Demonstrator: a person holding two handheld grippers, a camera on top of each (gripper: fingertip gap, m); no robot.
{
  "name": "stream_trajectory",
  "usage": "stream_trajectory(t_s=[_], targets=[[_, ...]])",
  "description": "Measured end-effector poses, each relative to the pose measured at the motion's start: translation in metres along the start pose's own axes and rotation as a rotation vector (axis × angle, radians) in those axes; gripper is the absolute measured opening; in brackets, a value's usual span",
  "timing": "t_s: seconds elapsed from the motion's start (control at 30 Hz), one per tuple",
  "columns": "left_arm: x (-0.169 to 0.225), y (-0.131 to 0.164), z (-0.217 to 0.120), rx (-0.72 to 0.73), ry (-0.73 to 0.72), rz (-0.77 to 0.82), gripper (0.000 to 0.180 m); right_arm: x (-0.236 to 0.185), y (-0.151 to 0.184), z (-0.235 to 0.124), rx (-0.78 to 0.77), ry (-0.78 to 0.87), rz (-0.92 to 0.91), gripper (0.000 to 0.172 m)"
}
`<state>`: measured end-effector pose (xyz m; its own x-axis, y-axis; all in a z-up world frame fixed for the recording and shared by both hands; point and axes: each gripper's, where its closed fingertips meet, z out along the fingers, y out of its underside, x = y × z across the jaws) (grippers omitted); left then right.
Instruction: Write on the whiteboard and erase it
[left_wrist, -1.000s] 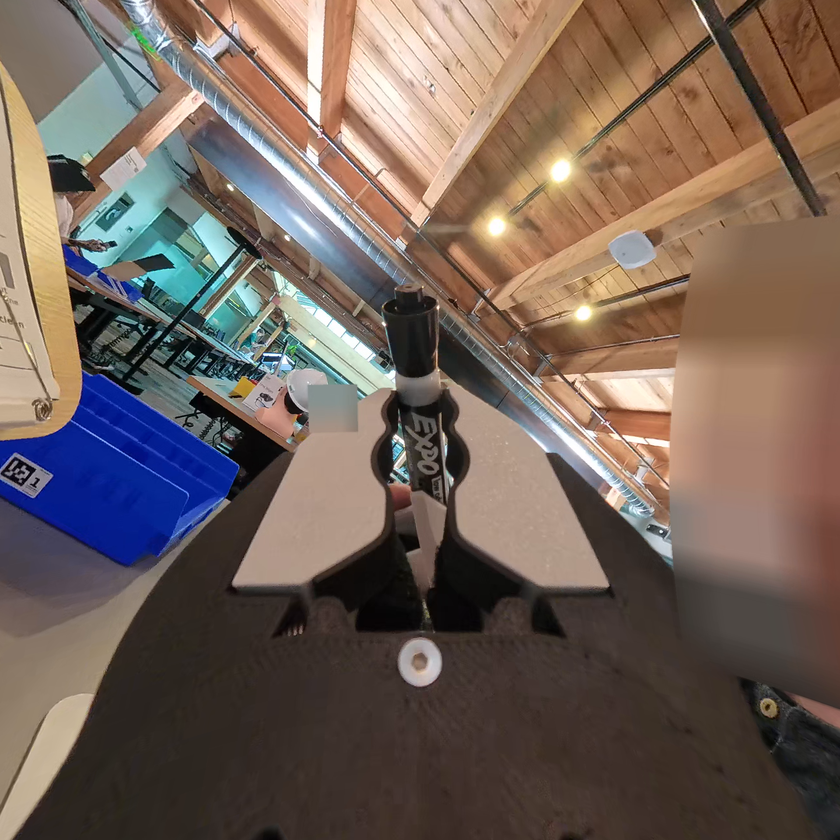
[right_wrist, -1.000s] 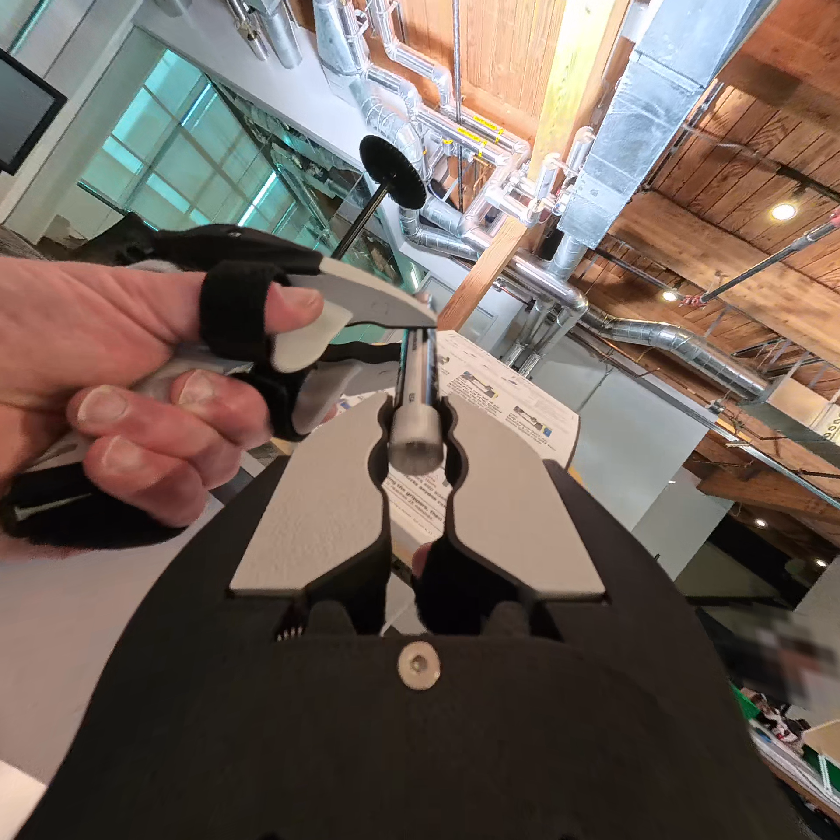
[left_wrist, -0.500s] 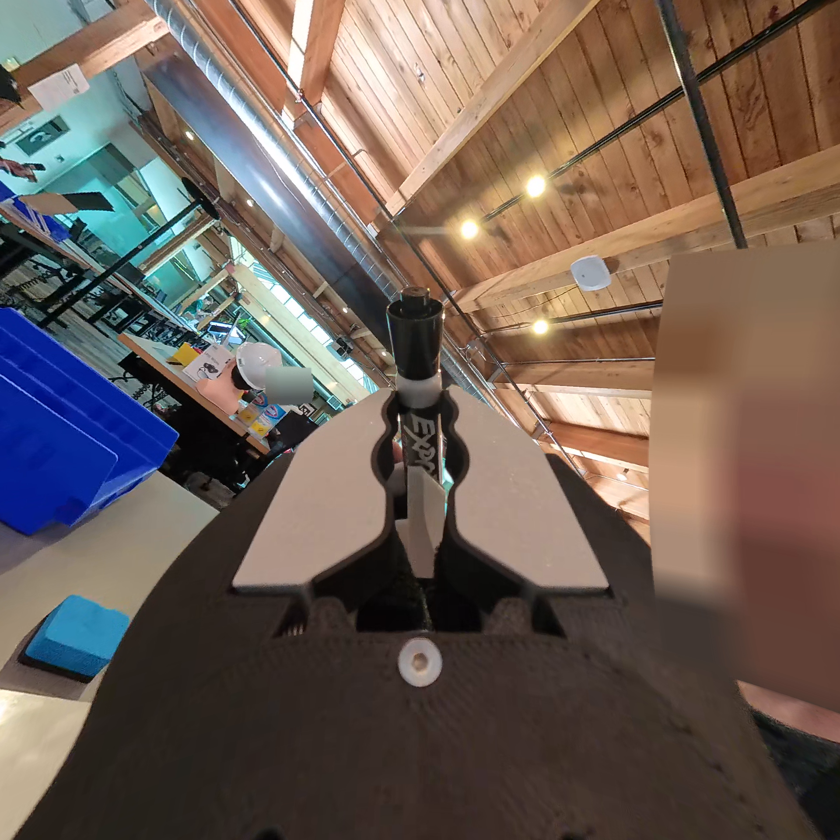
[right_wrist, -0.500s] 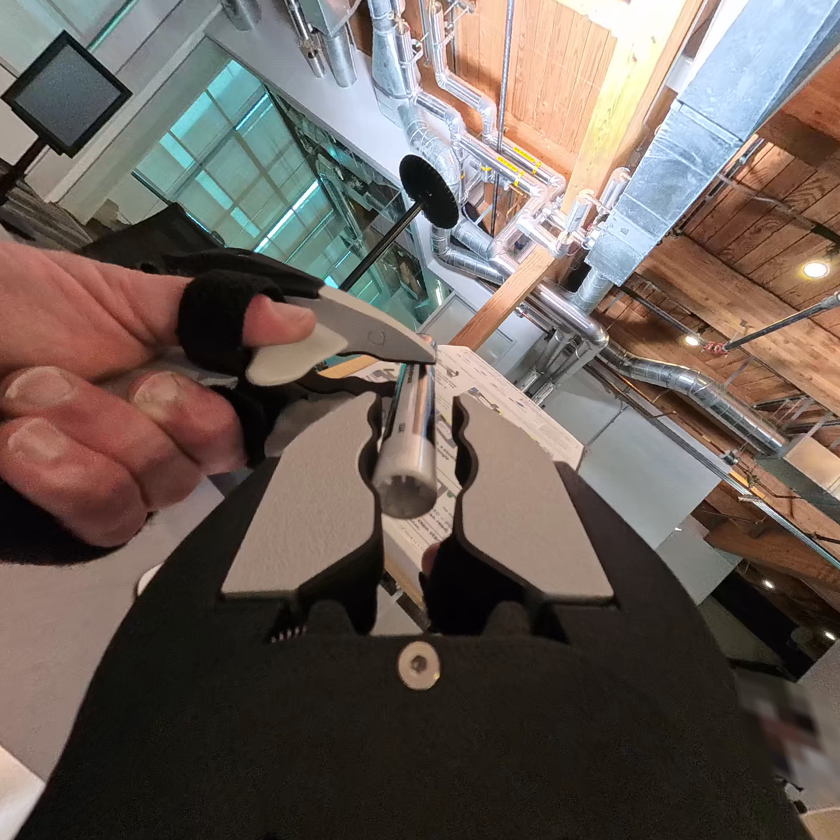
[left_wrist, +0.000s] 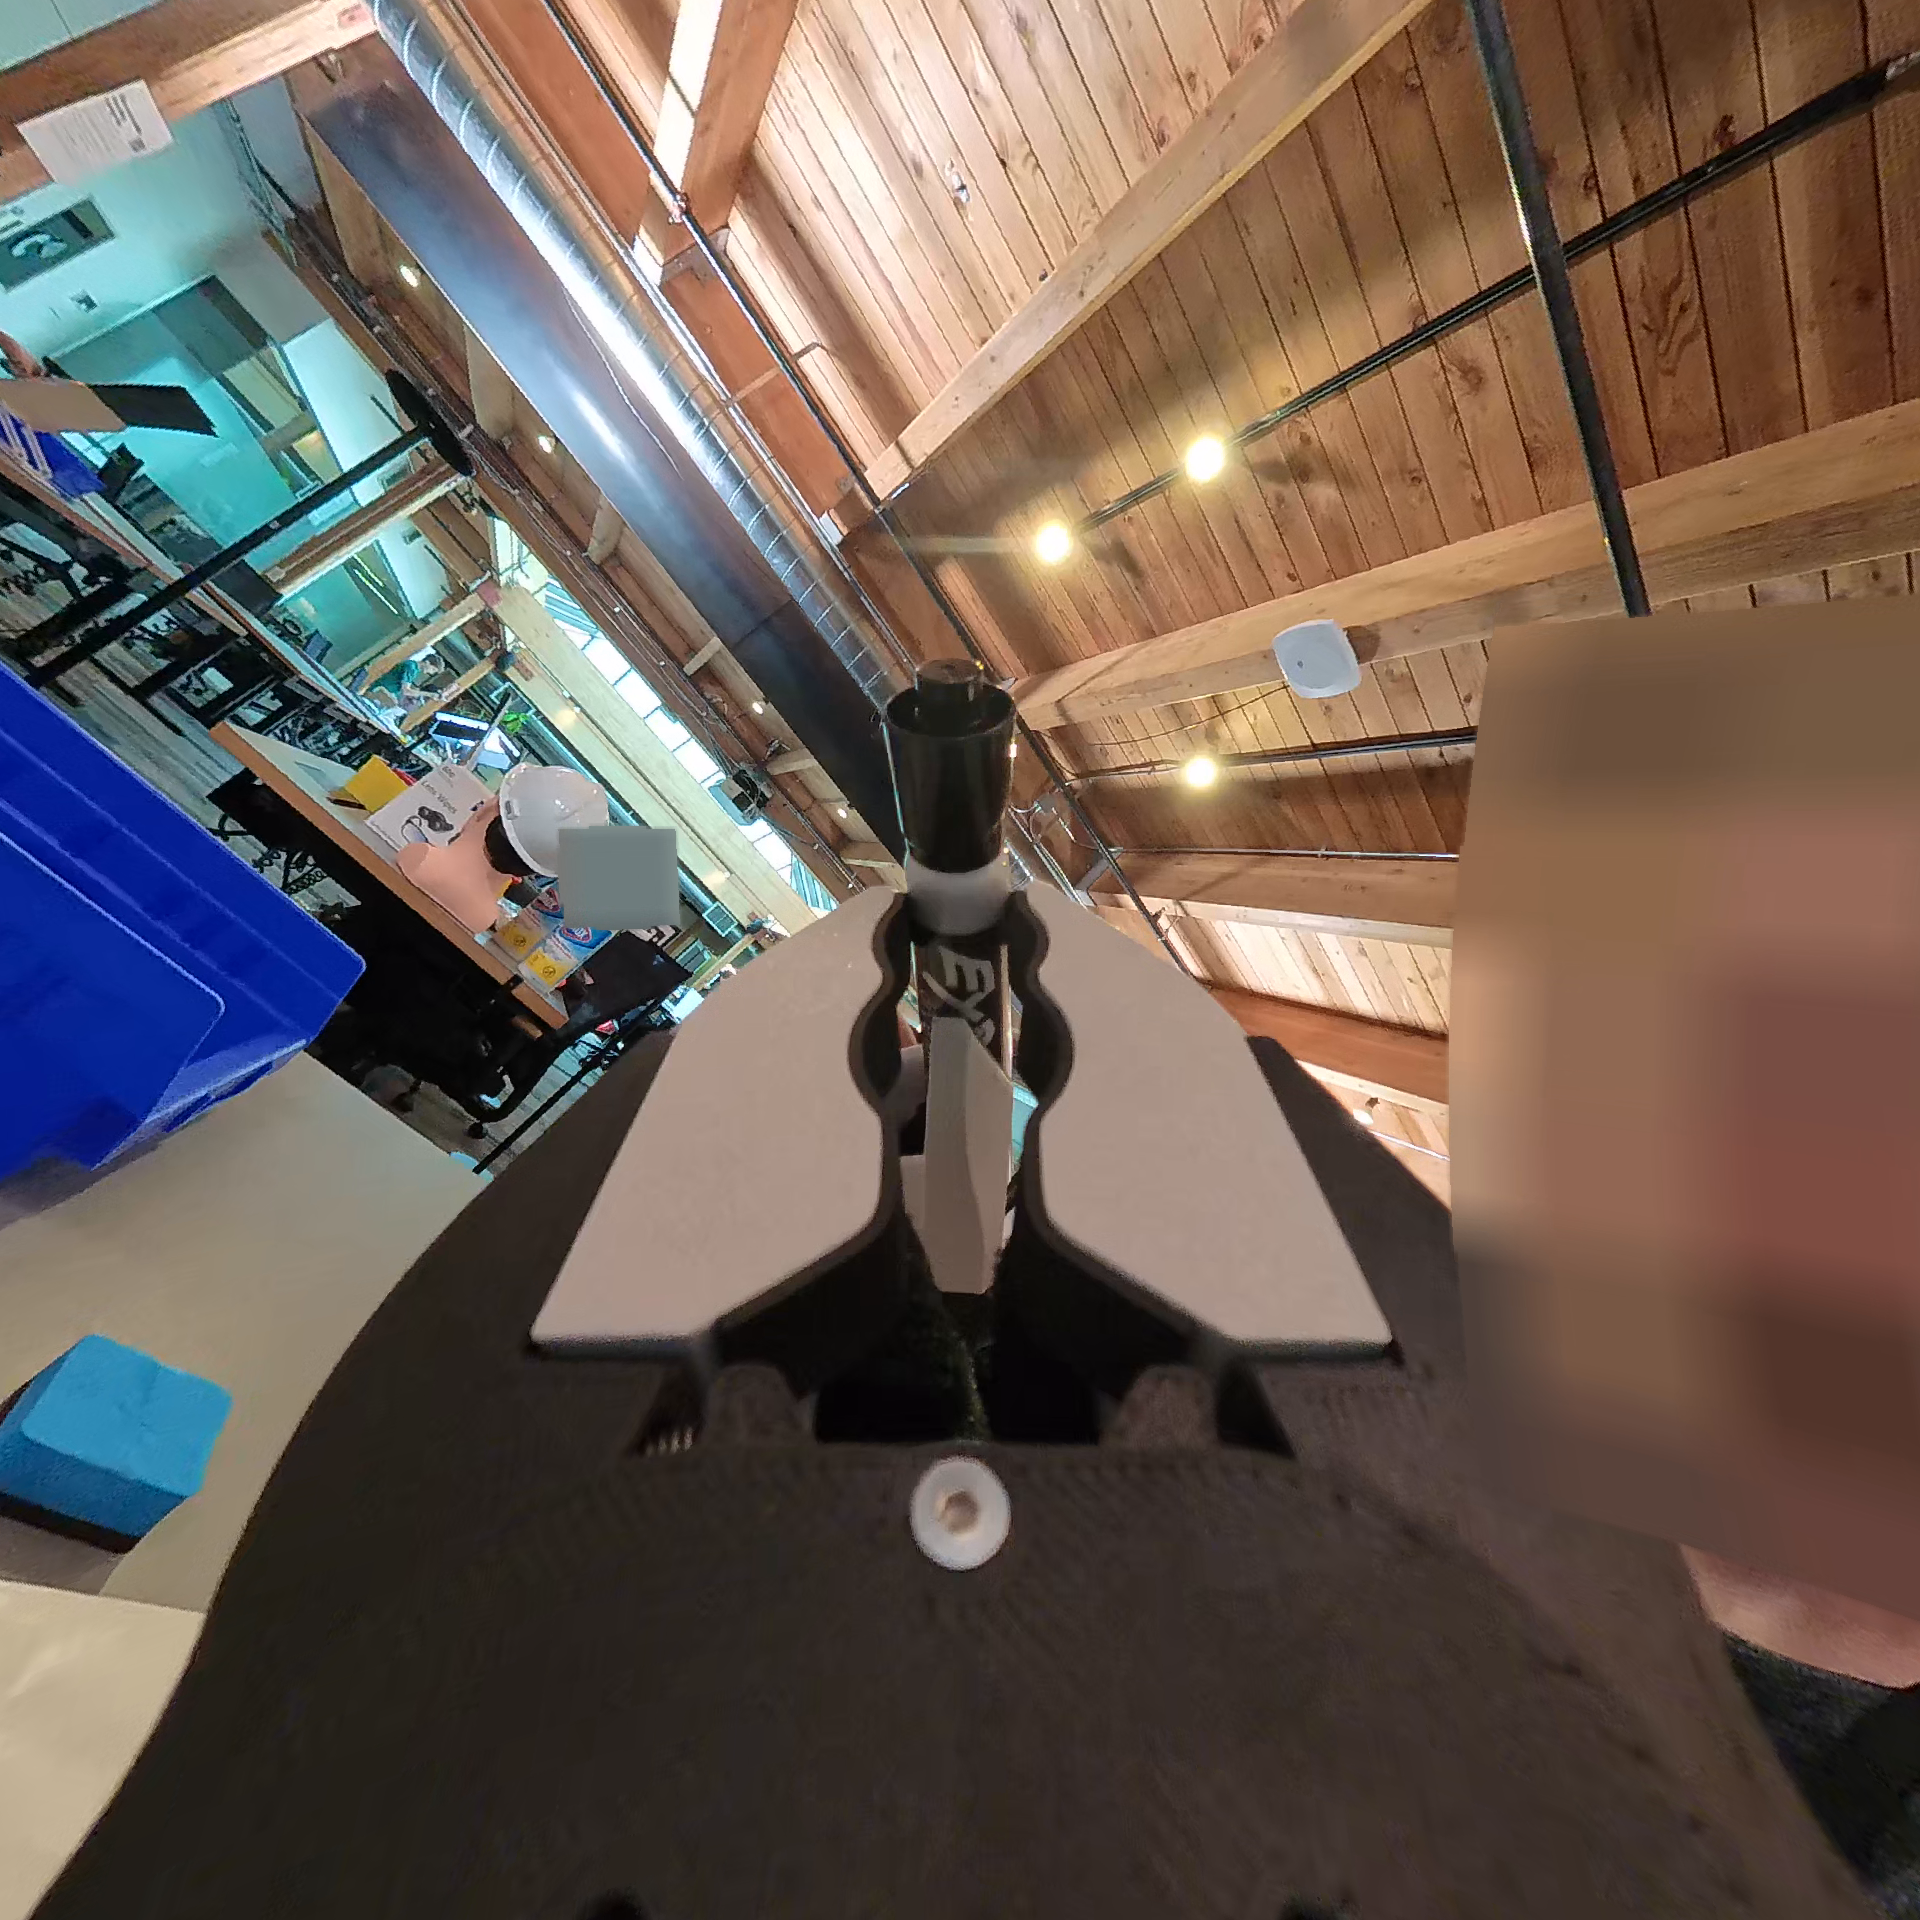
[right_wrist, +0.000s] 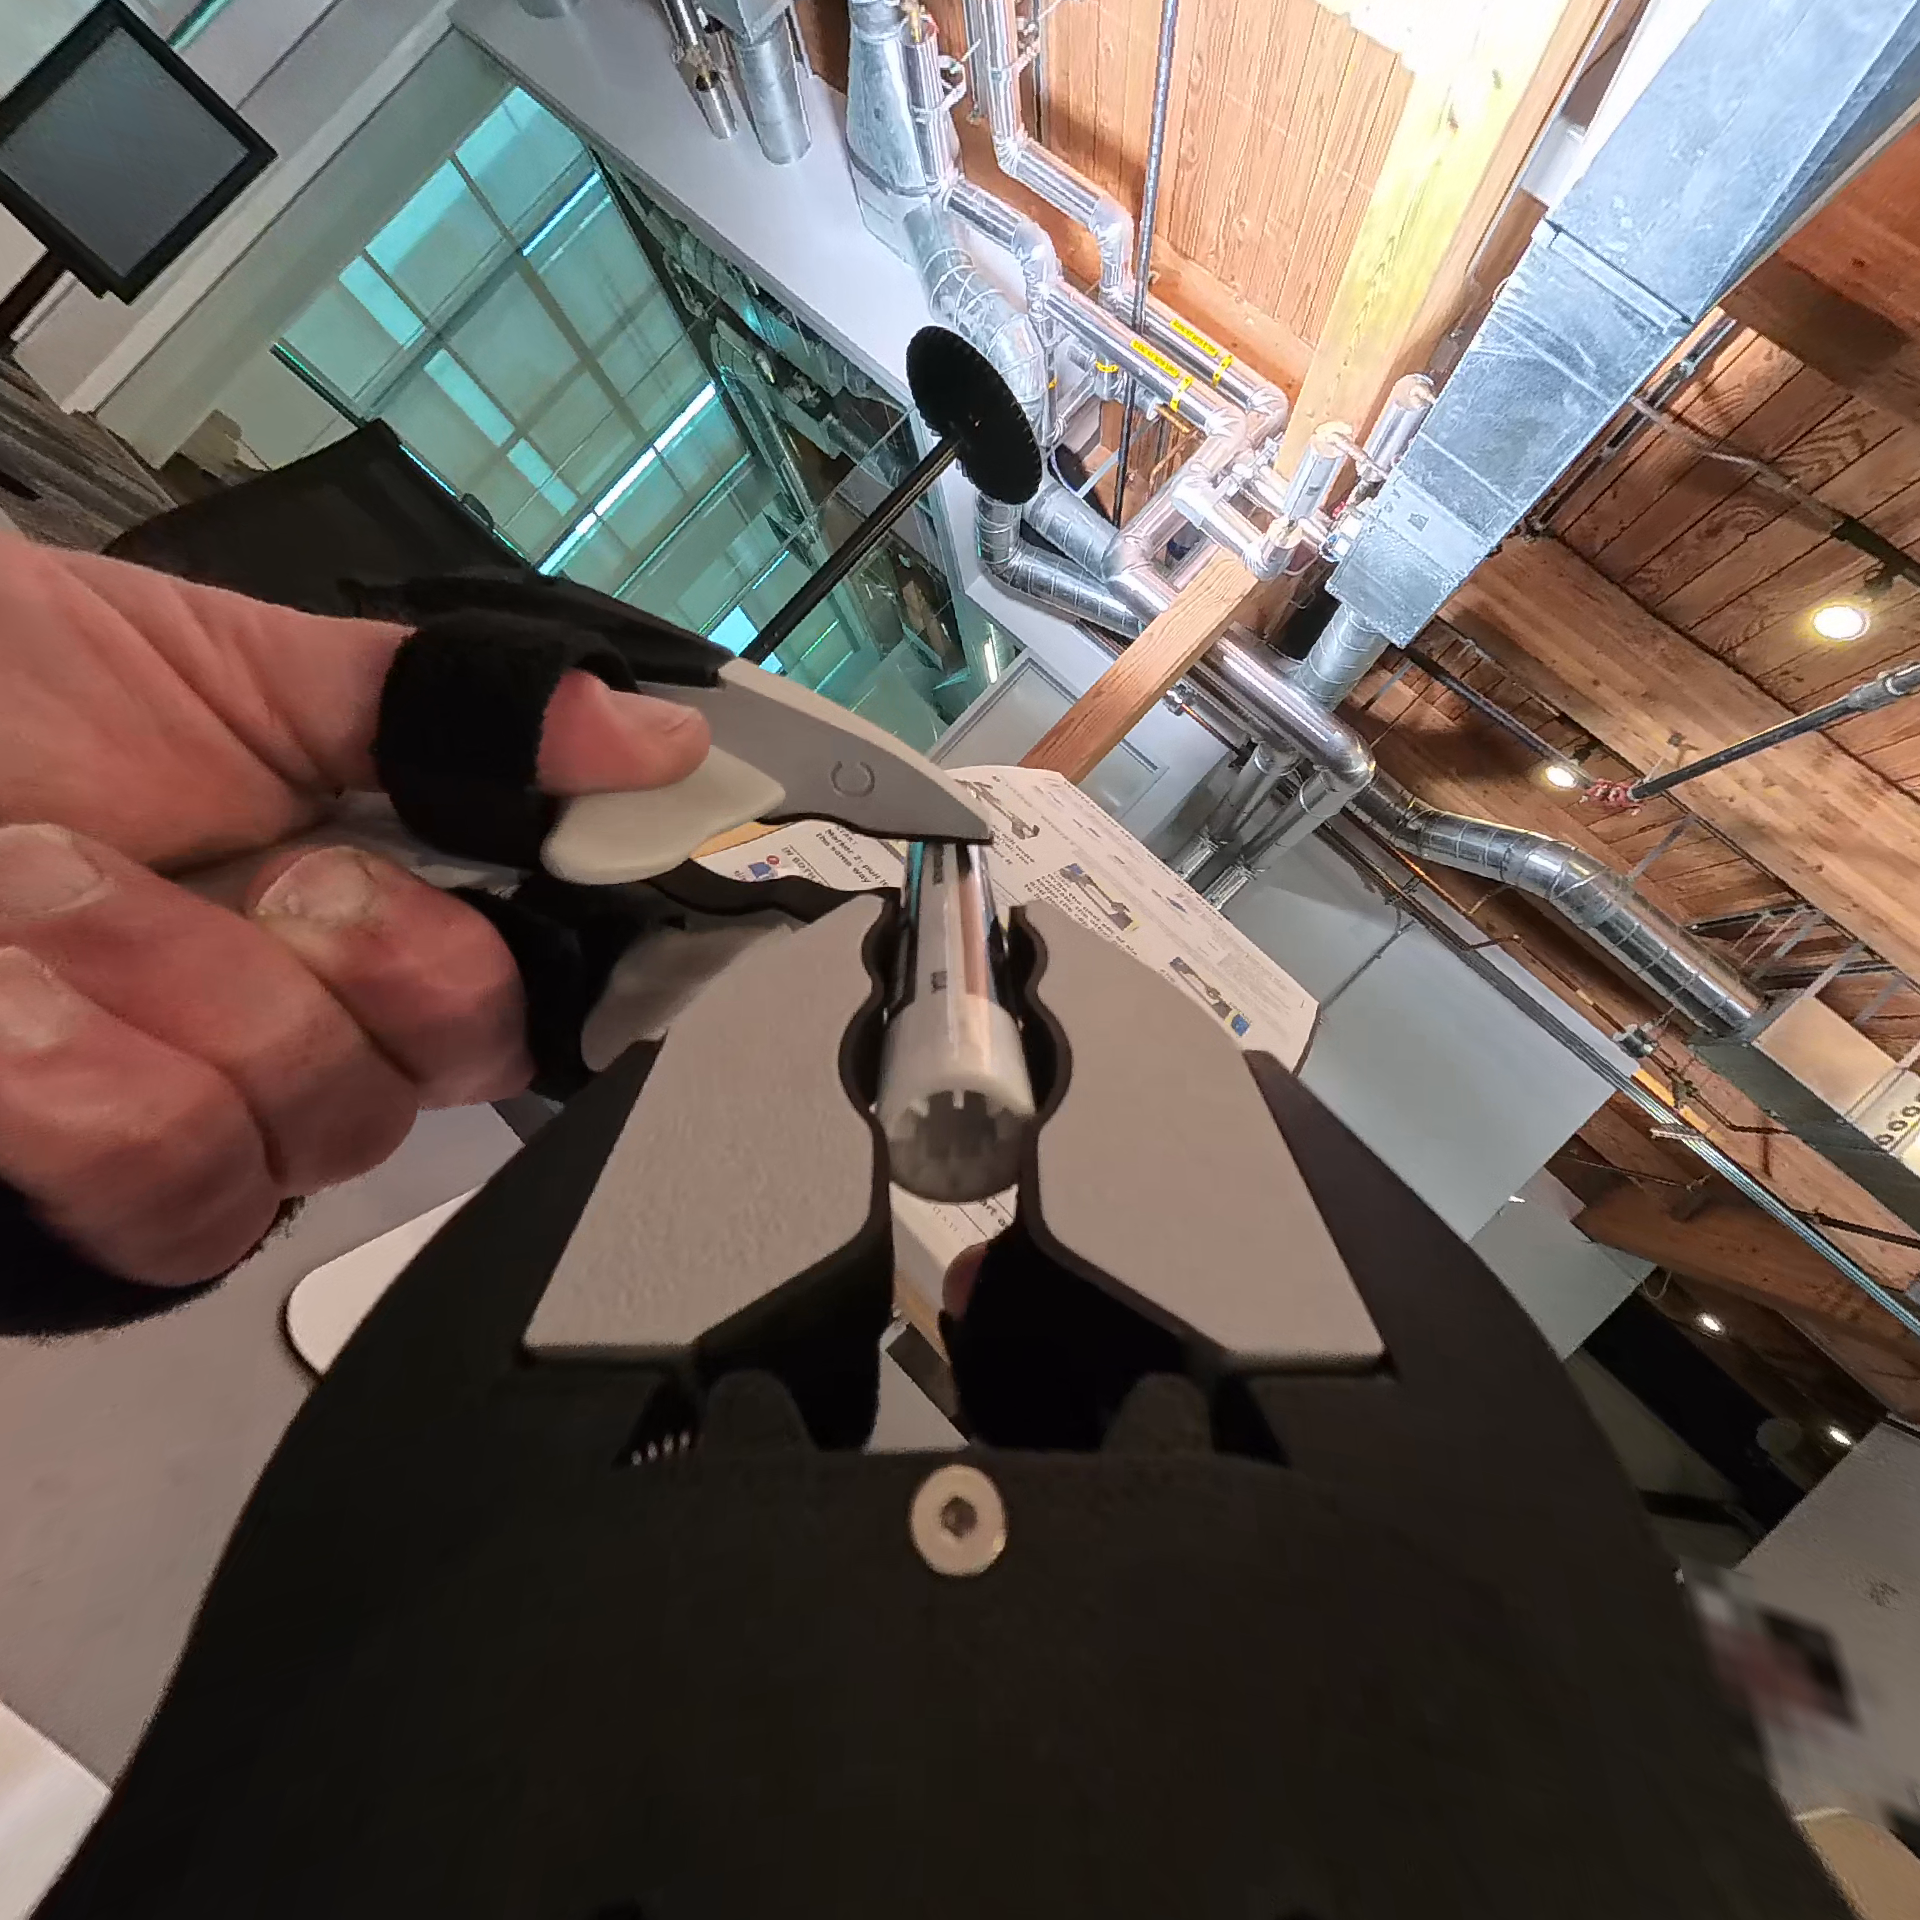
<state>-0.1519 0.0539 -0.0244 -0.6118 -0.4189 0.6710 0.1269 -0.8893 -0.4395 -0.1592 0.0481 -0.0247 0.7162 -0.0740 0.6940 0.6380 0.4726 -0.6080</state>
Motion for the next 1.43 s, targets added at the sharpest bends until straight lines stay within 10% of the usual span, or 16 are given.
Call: stream_trajectory(t_s=[0.4, 0.87, 1.43], targets=[[0.000, -0.004, -0.003, 0.021, 0.009, 0.056, 0.022, 0.006, 0.004, -0.005, 0.014, -0.080, 0.220, 0.020], [0.013, 0.046, 0.003, -0.507, -0.047, 0.780, 0.042, 0.018, -0.001, -0.064, 0.085, -0.589, 0.727, 0.020], [0.012, 0.081, 0.003, -0.671, 0.003, 0.883, 0.026, 0.008, -0.011, -0.088, 0.144, -0.724, 0.810, 0.021]])
